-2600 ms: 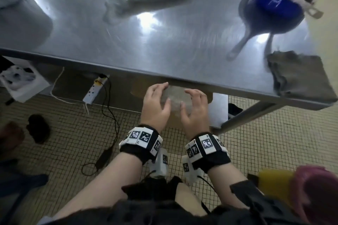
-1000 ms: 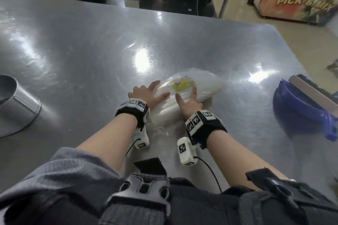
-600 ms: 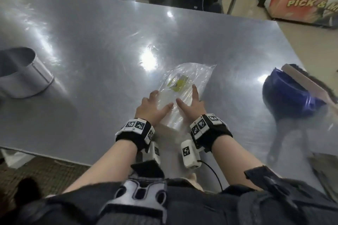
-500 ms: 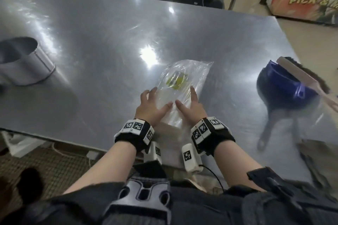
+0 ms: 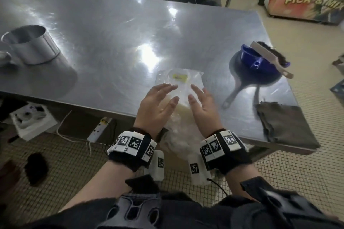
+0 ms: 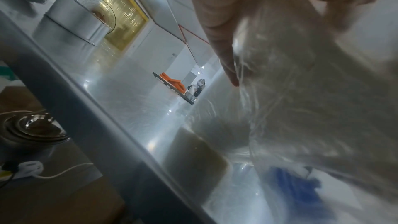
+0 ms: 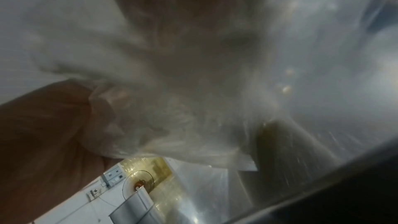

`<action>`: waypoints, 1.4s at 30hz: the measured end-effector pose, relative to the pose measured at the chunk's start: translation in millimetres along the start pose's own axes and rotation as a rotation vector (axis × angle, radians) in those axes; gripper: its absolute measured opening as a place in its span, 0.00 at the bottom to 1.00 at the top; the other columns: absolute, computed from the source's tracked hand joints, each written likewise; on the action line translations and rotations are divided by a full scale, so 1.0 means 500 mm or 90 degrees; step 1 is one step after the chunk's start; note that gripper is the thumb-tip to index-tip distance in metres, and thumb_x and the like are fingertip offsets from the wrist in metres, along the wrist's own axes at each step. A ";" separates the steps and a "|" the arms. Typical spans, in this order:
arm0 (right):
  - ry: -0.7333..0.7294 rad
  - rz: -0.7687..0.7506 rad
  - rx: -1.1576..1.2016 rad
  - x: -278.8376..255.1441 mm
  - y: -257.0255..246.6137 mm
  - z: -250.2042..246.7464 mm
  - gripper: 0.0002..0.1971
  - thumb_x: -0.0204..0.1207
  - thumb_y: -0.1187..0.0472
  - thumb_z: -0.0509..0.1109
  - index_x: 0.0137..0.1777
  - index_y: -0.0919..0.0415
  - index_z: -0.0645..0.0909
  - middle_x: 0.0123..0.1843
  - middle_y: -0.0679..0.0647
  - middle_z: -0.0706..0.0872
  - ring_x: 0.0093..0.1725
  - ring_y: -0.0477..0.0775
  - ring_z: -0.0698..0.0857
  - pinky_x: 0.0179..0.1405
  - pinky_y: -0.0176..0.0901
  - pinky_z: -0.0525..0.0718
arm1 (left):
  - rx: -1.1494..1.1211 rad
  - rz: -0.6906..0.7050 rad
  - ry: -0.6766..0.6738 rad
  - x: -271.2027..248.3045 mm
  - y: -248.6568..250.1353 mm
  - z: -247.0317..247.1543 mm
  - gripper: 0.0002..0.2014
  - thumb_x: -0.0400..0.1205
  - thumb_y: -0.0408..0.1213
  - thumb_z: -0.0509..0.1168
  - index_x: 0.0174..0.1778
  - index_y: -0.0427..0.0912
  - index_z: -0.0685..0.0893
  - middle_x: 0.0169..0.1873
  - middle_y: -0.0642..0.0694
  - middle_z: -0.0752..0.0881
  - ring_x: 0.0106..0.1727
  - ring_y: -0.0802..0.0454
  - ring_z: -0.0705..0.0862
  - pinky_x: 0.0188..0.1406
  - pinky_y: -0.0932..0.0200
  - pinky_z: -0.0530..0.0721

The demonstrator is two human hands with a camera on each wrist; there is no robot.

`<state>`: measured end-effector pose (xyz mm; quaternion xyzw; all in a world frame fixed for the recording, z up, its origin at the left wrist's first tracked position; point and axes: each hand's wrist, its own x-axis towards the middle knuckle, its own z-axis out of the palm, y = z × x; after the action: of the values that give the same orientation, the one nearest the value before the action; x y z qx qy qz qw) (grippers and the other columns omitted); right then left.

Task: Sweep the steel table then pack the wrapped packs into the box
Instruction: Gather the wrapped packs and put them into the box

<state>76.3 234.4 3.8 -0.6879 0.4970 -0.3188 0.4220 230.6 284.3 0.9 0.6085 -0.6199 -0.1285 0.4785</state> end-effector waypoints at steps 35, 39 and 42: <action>0.290 -0.325 -0.132 0.174 -0.185 -0.081 0.25 0.78 0.37 0.55 0.71 0.44 0.72 0.53 0.49 0.79 0.51 0.53 0.73 0.56 0.52 0.74 | 0.011 0.115 0.090 0.269 0.065 -0.078 0.25 0.79 0.62 0.56 0.69 0.54 0.71 0.60 0.54 0.81 0.58 0.54 0.76 0.64 0.60 0.70; 0.245 -0.361 -0.117 0.196 -0.160 -0.097 0.24 0.76 0.41 0.60 0.72 0.44 0.66 0.59 0.52 0.77 0.56 0.46 0.70 0.61 0.55 0.76 | -0.121 0.101 -0.030 0.273 0.038 -0.072 0.29 0.77 0.57 0.62 0.73 0.66 0.60 0.69 0.49 0.75 0.67 0.49 0.77 0.66 0.52 0.78; 0.159 -0.353 -0.074 0.199 -0.147 -0.106 0.31 0.74 0.43 0.65 0.76 0.45 0.60 0.70 0.59 0.74 0.64 0.50 0.75 0.64 0.46 0.79 | -0.127 0.082 -0.094 0.271 0.037 -0.069 0.32 0.78 0.57 0.63 0.71 0.76 0.50 0.73 0.44 0.73 0.67 0.47 0.79 0.65 0.50 0.80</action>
<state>91.3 136.7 95.1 -0.7758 0.3556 -0.4750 0.2146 271.8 183.9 91.3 0.5058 -0.6752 -0.2034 0.4970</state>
